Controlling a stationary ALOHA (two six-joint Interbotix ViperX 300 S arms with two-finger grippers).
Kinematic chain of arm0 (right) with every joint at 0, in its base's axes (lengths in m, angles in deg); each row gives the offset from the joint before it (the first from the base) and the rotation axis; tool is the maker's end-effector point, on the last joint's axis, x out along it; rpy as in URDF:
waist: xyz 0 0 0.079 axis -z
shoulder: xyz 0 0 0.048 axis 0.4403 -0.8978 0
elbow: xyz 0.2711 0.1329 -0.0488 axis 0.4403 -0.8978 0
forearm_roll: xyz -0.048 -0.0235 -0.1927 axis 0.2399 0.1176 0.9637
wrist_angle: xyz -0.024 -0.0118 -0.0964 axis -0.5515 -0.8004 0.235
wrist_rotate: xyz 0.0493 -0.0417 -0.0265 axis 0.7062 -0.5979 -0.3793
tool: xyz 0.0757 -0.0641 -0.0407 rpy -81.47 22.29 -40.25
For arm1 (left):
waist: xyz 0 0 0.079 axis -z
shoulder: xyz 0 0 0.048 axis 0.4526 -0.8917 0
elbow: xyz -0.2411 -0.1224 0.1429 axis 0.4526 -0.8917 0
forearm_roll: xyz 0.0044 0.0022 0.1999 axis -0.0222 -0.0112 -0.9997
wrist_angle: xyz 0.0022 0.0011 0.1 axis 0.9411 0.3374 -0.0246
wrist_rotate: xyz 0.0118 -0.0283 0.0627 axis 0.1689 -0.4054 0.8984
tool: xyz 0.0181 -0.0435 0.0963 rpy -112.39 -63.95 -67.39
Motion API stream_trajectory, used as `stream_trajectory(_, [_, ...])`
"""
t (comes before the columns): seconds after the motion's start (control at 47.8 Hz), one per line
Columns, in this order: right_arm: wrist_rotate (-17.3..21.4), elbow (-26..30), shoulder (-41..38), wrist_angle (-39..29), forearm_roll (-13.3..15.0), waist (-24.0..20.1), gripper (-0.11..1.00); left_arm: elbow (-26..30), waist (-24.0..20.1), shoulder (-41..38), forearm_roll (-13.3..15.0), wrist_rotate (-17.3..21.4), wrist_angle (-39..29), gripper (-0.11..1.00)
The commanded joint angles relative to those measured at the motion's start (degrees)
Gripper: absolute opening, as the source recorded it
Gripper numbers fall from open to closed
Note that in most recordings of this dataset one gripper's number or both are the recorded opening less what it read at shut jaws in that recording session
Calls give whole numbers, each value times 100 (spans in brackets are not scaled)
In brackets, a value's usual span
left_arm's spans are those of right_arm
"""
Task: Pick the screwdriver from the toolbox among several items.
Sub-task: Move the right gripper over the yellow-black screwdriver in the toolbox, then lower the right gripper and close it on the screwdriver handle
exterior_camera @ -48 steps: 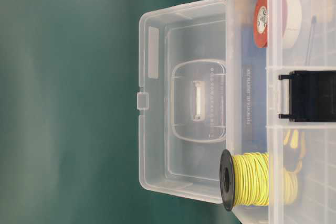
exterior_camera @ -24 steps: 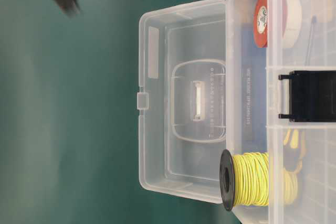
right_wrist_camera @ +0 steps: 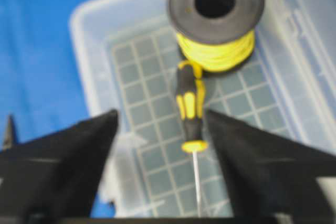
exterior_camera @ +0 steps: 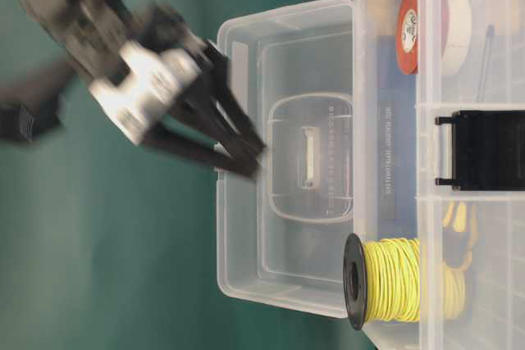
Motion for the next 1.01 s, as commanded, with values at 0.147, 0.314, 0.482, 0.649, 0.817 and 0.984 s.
stream_trajectory(0.147, [220,967,-1063,-712,167,88,74,70,0,-44,9,9,18,0])
stream_trajectory(0.314, [396,1354,-1714,-1081,325,88,74,70,9,-44,9,9,18,0])
stream_trajectory(0.482, [413,1529,-2153,-1336,352,88,74,62,9,-44,9,26,18,0])
stream_trajectory(0.649, [404,1617,-2487,-1327,343,79,74,70,0,-44,9,44,18,0])
stream_trajectory(0.817, [422,1723,-2689,-1327,343,79,72,53,0,-35,9,35,18,0])
stream_trajectory(0.984, [404,1749,-2663,-1424,325,79,38,35,0,-26,9,35,0,0])
